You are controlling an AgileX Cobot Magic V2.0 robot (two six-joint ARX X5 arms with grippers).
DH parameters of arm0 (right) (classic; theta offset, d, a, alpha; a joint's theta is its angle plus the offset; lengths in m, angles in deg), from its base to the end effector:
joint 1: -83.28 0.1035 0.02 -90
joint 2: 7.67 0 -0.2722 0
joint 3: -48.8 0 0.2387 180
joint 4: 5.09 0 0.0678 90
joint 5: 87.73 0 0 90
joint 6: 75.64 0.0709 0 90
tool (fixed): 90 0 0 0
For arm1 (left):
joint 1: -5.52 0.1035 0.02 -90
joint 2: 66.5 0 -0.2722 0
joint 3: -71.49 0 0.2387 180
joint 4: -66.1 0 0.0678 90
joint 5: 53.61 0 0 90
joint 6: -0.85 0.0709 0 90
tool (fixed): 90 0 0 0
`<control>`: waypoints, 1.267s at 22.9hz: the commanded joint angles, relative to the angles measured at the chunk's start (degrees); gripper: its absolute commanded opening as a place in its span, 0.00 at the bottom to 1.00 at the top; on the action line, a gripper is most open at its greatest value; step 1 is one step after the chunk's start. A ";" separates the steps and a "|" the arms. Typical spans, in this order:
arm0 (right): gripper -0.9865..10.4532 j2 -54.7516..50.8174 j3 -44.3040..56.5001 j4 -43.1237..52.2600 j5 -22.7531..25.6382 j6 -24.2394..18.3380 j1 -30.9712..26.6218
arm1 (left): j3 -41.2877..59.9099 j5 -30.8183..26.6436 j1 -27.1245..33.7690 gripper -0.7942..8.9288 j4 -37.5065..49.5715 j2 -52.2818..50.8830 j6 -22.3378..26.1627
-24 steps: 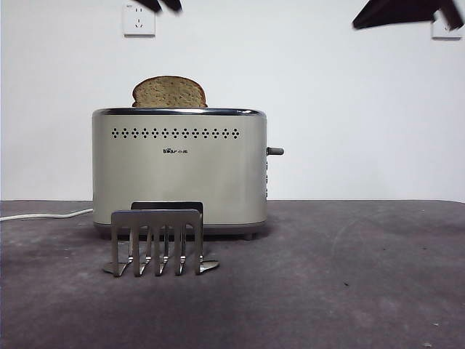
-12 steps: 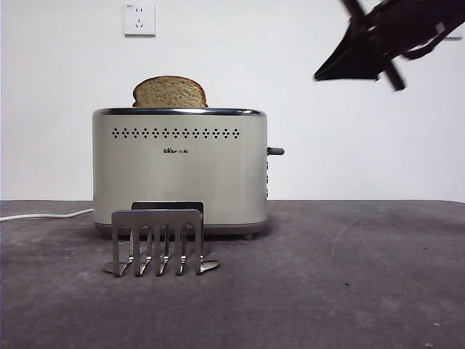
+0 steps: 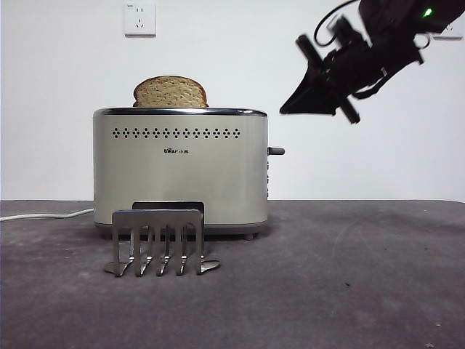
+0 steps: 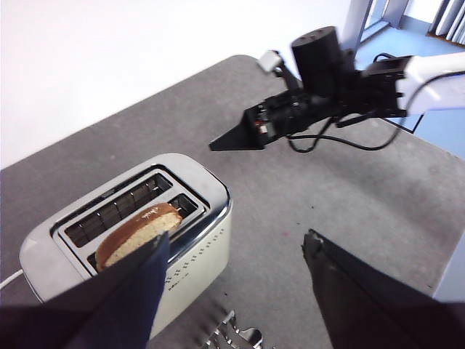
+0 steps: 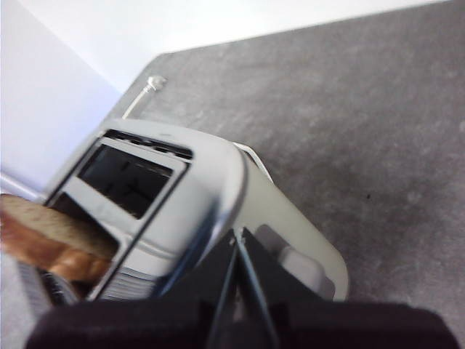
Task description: Pick up a slice of bread from the rack,put the bread on the toaster,press the button
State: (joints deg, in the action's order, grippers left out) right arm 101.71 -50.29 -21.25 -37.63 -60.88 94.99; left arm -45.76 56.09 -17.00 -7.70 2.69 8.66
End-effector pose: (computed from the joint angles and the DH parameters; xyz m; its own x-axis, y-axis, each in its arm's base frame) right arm 0.4359 0.1368 0.2632 0.5424 0.7675 -0.3417 -0.5832 0.6367 0.5044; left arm 0.1793 -0.1002 0.4771 0.6543 -0.6362 -0.4089 0.6896 0.7238 -0.0226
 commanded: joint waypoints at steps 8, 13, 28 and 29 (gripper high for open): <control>0.08 6.40 -1.20 2.49 3.85 -0.26 1.99 | -0.11 0.26 -0.02 0.41 -0.55 -0.35 -0.61; 0.08 9.35 -1.20 1.75 5.75 -0.28 2.10 | -0.11 0.22 -0.02 0.41 -0.55 -0.33 -0.57; 0.08 11.93 -1.16 -8.63 8.04 -11.45 4.90 | -0.11 -0.02 0.00 0.41 -0.48 -0.33 -0.31; 0.08 11.93 -1.16 -8.98 8.63 -11.80 5.01 | -0.11 -0.04 0.00 0.41 -0.48 -0.33 -0.31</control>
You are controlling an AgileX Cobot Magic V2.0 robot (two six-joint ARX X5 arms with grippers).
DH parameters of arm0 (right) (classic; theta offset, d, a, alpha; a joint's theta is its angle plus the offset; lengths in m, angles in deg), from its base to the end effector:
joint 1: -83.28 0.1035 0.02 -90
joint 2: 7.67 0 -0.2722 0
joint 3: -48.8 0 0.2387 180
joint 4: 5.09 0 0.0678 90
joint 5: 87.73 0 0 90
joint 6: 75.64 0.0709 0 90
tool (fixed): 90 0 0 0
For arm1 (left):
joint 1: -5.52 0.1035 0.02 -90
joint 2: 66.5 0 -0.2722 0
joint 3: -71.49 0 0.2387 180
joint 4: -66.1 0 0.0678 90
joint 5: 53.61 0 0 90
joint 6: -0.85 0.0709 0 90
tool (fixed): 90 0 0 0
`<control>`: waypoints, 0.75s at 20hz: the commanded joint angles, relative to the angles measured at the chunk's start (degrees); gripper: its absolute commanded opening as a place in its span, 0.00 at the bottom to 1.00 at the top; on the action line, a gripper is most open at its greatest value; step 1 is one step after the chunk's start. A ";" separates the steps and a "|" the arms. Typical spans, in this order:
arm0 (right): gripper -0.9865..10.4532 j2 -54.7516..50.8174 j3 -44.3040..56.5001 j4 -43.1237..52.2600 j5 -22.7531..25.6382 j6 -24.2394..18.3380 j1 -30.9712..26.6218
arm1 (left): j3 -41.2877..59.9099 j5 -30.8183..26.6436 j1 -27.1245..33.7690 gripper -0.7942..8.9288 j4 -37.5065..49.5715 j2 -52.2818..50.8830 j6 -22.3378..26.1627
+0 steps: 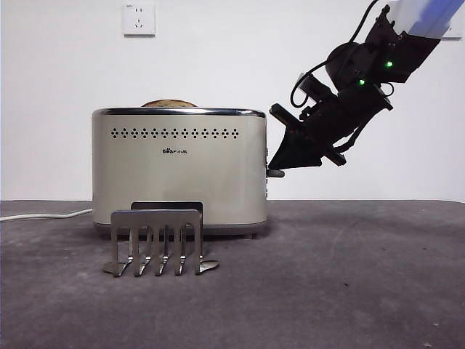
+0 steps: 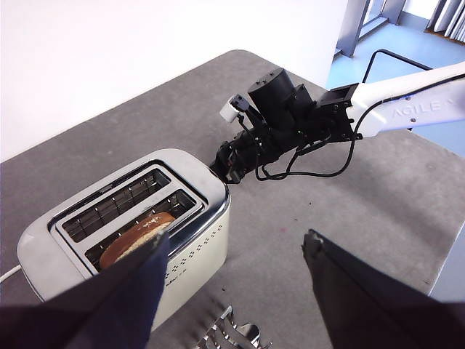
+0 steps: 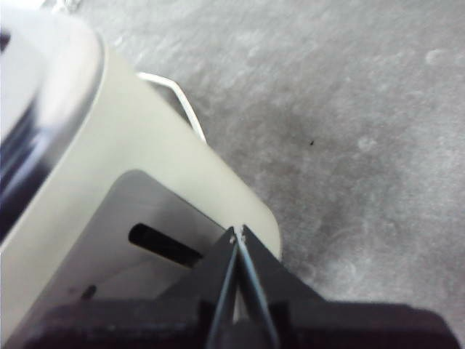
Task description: Pick up a slice of bread from the rack,put the bread on the toaster,press the button
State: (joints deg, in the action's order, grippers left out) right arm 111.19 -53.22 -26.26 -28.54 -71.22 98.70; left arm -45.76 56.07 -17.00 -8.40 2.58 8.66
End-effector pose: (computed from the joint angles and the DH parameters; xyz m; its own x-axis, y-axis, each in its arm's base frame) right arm 0.4543 0.1630 0.1935 0.5162 0.6737 -0.5289 -0.5698 0.7311 0.3752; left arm 0.1780 -0.0997 0.4759 0.6506 -0.6343 -0.4176 0.6892 0.7241 -0.0262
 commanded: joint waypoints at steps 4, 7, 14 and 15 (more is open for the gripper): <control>0.08 2.58 1.77 -5.18 0.00 -2.23 1.27 | -0.11 -0.07 0.00 0.41 0.02 -0.22 -0.31; 0.08 2.64 1.79 -6.38 1.14 -3.10 1.27 | -0.11 -0.09 0.00 0.41 -0.13 -0.22 -0.31; 0.08 2.64 1.79 -8.46 1.44 -4.57 1.27 | -0.11 -0.15 0.00 0.41 -0.13 -0.22 -0.28; 0.08 2.64 1.79 -8.70 1.44 -4.59 1.27 | -0.11 -0.15 0.00 0.41 -0.15 -0.22 -0.28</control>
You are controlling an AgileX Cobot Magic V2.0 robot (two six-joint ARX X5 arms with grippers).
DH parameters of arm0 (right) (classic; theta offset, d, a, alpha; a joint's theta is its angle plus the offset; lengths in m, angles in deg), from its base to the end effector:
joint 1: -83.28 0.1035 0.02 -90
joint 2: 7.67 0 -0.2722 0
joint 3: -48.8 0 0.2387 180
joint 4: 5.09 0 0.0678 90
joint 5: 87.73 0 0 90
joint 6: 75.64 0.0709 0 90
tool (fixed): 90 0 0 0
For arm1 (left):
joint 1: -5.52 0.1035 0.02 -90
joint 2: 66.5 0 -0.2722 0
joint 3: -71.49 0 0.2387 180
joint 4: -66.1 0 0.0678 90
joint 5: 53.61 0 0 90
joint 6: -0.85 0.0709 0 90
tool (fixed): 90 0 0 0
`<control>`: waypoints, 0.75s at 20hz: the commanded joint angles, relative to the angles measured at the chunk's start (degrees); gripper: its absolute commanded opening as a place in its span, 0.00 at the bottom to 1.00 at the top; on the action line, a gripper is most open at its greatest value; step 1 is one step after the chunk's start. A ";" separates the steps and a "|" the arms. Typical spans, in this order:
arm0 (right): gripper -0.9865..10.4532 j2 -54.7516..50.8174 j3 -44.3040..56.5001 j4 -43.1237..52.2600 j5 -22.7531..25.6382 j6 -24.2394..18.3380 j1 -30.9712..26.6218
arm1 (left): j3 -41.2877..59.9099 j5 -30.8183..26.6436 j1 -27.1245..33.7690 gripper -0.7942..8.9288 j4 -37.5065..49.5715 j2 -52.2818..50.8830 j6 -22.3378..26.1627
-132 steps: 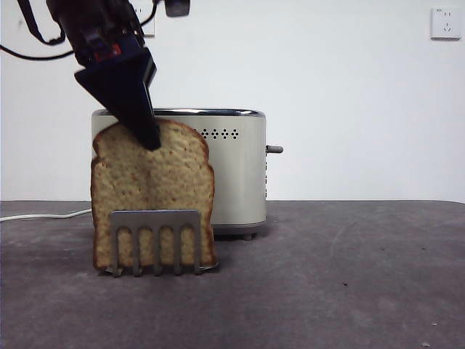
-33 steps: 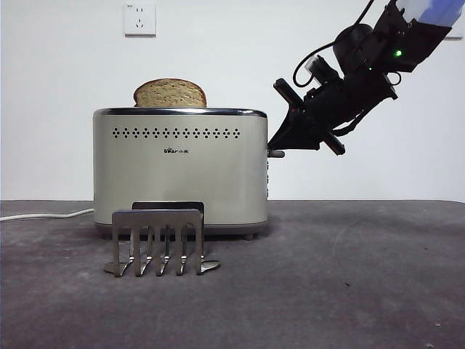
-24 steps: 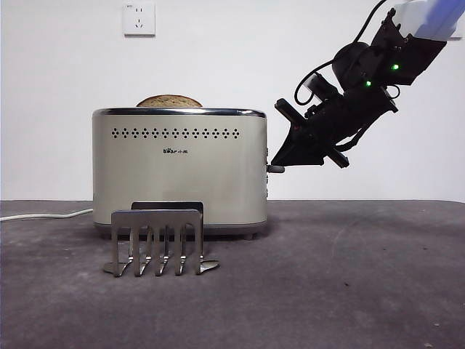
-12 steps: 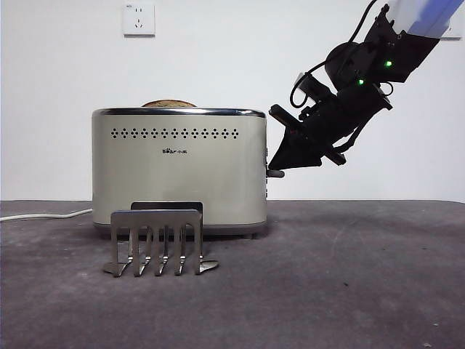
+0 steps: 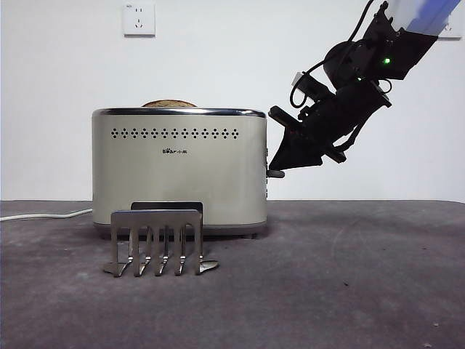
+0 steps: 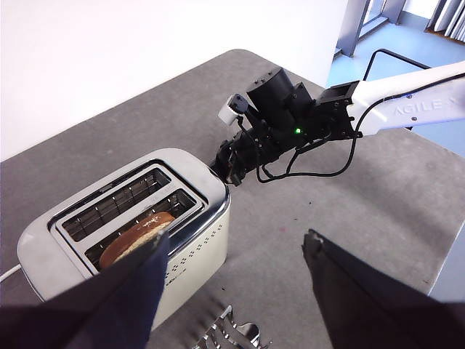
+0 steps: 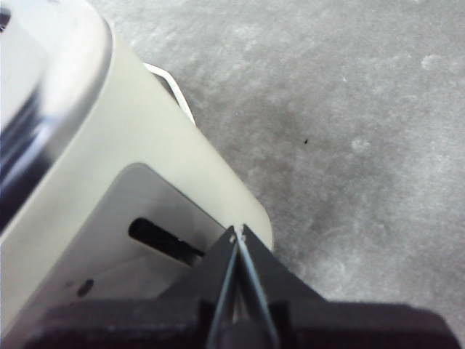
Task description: Pick up a slice of bread from the rack,put the bread on the toaster,press the button
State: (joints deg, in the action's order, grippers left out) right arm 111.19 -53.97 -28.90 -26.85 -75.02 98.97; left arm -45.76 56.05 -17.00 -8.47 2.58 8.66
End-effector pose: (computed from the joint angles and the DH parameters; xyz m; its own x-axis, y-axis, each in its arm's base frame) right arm 0.4530 0.1631 0.1925 0.5136 0.6498 -0.5604 -0.5890 0.7419 0.3204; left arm 0.1780 -0.0996 0.4758 0.6503 -0.6338 -0.4187 0.6889 0.7243 -0.0265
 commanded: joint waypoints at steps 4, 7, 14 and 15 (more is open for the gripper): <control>0.08 2.64 2.54 -7.63 1.20 -2.25 0.98 | -0.11 -0.13 0.00 0.41 -0.09 -0.22 -0.28; 0.08 2.64 2.54 -7.72 1.22 -2.25 0.94 | -0.11 -0.15 0.00 0.41 -0.09 -0.22 -0.28; 0.08 2.64 2.54 -7.69 1.18 -2.23 0.94 | -0.11 -0.17 0.00 0.41 -0.09 -0.22 -0.31; 0.08 2.64 2.51 -7.58 1.18 -2.23 0.94 | -0.11 -0.17 0.00 0.41 -0.11 -0.22 -0.28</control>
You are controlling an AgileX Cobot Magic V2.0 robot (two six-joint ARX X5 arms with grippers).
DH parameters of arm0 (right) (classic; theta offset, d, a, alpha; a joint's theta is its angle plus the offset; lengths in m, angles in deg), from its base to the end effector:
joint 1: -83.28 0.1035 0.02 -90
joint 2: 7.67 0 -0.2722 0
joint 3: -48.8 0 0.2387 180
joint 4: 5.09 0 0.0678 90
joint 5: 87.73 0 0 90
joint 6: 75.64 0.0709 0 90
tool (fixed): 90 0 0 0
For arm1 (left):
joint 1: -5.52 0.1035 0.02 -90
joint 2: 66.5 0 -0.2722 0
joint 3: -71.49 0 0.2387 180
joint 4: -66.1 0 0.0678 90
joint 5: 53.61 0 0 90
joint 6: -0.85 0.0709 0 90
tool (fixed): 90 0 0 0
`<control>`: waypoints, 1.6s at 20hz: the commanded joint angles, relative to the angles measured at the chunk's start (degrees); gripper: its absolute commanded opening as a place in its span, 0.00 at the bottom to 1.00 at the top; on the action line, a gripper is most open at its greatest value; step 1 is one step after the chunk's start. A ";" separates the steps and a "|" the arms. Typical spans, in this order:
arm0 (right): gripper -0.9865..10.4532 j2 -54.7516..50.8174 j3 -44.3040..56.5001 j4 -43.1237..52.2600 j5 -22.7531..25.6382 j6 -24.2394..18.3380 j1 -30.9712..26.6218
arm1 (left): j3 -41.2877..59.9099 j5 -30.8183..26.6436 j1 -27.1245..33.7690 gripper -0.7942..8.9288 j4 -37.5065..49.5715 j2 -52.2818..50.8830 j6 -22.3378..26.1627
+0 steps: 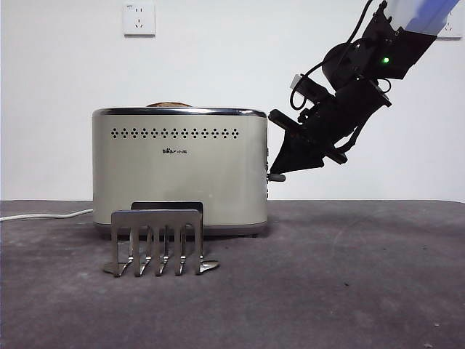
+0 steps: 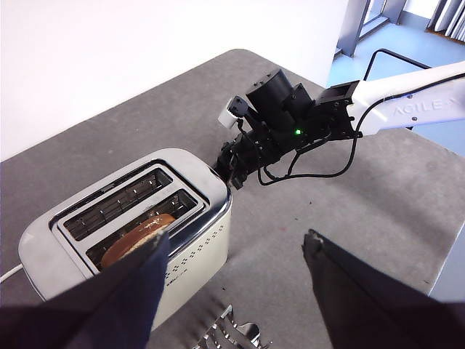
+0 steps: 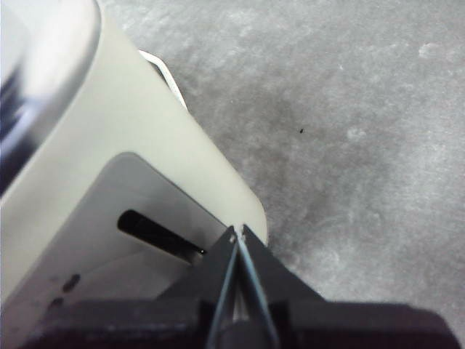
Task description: Pick up a slice of bread from the rack,put the bread on the toaster,press the button
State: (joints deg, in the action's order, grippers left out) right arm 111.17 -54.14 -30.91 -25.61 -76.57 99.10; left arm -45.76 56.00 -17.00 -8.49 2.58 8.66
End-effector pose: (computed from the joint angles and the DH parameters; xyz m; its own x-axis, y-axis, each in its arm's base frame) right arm 0.4511 0.1623 0.1897 0.5073 0.6298 -0.5882 -0.5871 0.7523 0.2990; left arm 0.1780 -0.0996 0.4757 0.6507 -0.6331 -0.4191 0.6884 0.7249 -0.0263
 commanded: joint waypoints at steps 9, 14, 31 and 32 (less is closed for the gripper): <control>0.08 -7.30 2.58 -0.48 -0.24 -0.02 -0.44 | -0.11 -0.13 0.00 0.41 -0.09 -0.22 -0.28; 0.08 -22.38 2.58 -6.34 -0.33 0.61 -2.36 | -0.11 -0.11 0.00 0.41 -0.07 -0.22 -0.11; 0.08 -55.19 2.58 -62.99 -0.72 -10.10 -1.09 | -0.11 0.09 0.00 0.18 -10.88 -0.22 0.44; 0.08 -55.87 2.58 -62.99 -0.70 -10.10 -1.09 | -0.11 0.09 0.00 0.06 -11.54 -0.22 0.92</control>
State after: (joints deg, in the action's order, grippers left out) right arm 55.02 -52.00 -94.17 -26.22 -85.66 97.89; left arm -45.76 55.94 -17.00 -20.18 2.58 8.82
